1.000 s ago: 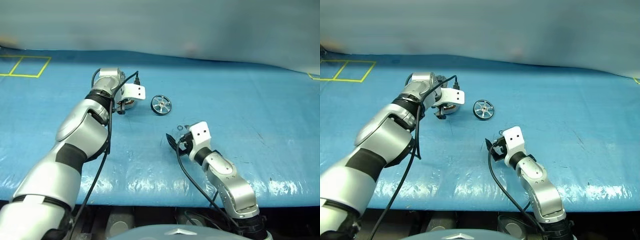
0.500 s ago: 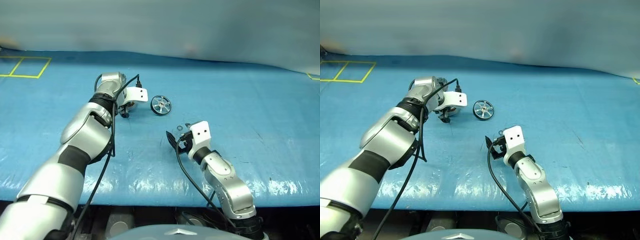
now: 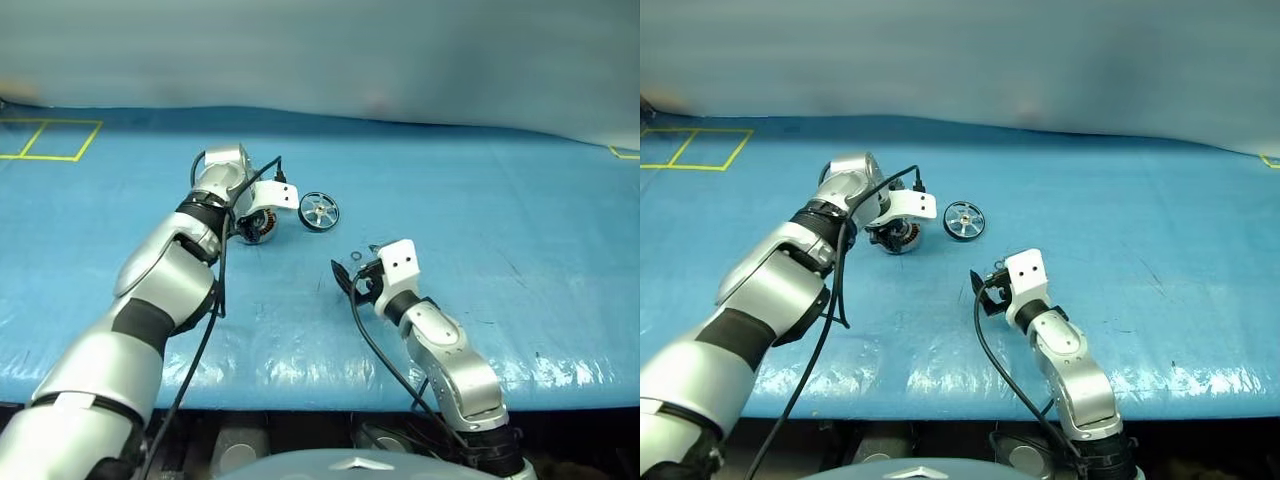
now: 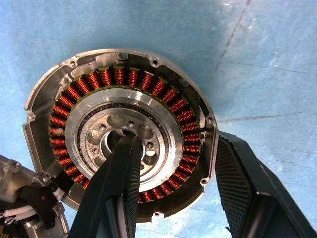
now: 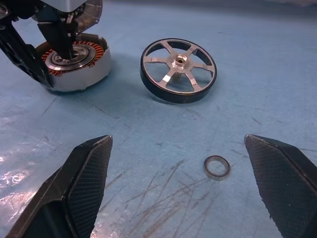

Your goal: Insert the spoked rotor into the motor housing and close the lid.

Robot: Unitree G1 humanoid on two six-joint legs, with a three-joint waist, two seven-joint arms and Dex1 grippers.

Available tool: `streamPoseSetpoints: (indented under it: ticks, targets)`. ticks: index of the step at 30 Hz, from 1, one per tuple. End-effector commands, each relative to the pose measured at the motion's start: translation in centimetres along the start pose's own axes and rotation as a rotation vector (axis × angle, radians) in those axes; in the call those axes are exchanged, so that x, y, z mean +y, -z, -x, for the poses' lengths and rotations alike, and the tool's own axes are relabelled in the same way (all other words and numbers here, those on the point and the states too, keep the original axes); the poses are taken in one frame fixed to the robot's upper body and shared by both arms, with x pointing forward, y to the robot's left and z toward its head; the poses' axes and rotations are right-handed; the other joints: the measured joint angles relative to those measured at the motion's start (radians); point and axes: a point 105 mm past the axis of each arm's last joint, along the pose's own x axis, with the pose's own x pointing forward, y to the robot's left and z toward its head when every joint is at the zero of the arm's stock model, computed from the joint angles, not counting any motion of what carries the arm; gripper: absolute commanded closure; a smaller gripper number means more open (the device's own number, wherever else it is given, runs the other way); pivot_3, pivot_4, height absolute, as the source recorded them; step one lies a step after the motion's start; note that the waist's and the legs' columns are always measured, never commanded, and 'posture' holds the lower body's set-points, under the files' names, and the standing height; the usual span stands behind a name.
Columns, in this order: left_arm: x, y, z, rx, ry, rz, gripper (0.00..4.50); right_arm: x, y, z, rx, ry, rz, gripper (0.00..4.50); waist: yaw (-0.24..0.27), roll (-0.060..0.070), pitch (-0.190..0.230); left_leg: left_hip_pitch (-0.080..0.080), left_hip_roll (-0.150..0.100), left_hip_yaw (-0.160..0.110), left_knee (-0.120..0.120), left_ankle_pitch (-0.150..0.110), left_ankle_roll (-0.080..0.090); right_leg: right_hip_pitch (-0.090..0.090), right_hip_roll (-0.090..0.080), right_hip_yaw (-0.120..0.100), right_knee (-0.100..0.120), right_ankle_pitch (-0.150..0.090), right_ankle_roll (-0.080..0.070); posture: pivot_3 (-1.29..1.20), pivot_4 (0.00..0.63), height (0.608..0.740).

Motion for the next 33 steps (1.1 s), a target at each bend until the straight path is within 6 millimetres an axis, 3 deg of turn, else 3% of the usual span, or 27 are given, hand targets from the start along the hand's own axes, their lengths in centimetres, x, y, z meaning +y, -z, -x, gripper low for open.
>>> streamPoseSetpoints:
  ticks: [1, 9, 15, 21, 33]
  targets:
    - [-3.5, -0.8, -1.3, -0.017, 0.124, -0.052, 2.71, 0.3, -0.8, -0.2, -0.036, -0.016, 0.001, 0.00, -0.004, 0.001, -0.001, 0.001, 0.000, 0.000, 0.000, 0.000, 0.000, 0.000, 0.000, 0.000, 0.000, -0.001, -0.001, 0.00, 0.150, 0.740]
    - [-7.2, -1.3, -1.0, -0.058, 0.089, -0.185, 2.71, 1.0, -0.7, -0.5, -0.027, -0.052, 0.004, 0.00, -0.004, 0.004, -0.002, 0.003, 0.000, 0.000, 0.001, 0.000, 0.000, 0.002, 0.000, 0.000, 0.000, -0.003, -0.005, 0.00, 0.150, 0.740]
    - [-9.1, -1.1, -1.0, -0.050, 0.119, -0.193, 2.71, 1.3, -0.5, -0.5, -0.035, -0.042, -0.025, 0.00, -0.005, 0.004, -0.003, 0.003, 0.000, 0.000, 0.002, 0.000, 0.000, 0.003, 0.000, 0.000, 0.001, -0.003, -0.005, 0.00, 0.150, 0.740]
    - [-11.1, -2.5, -0.3, -0.118, 0.186, -0.177, 2.71, 1.8, 0.1, -0.4, -0.026, -0.042, -0.038, 0.00, -0.005, 0.004, -0.003, 0.003, 0.000, 0.000, 0.001, 0.000, 0.000, 0.002, 0.000, 0.000, 0.000, -0.004, -0.006, 0.00, 0.150, 0.740]
    - [-11.4, -3.9, 0.3, -0.186, 0.172, -0.162, 2.71, 1.6, 0.0, -0.5, -0.027, -0.050, -0.027, 0.00, -0.001, 0.004, -0.003, 0.003, 0.000, 0.000, 0.002, 0.000, 0.000, 0.002, 0.000, 0.000, 0.000, -0.004, -0.006, 0.00, 0.150, 0.740]
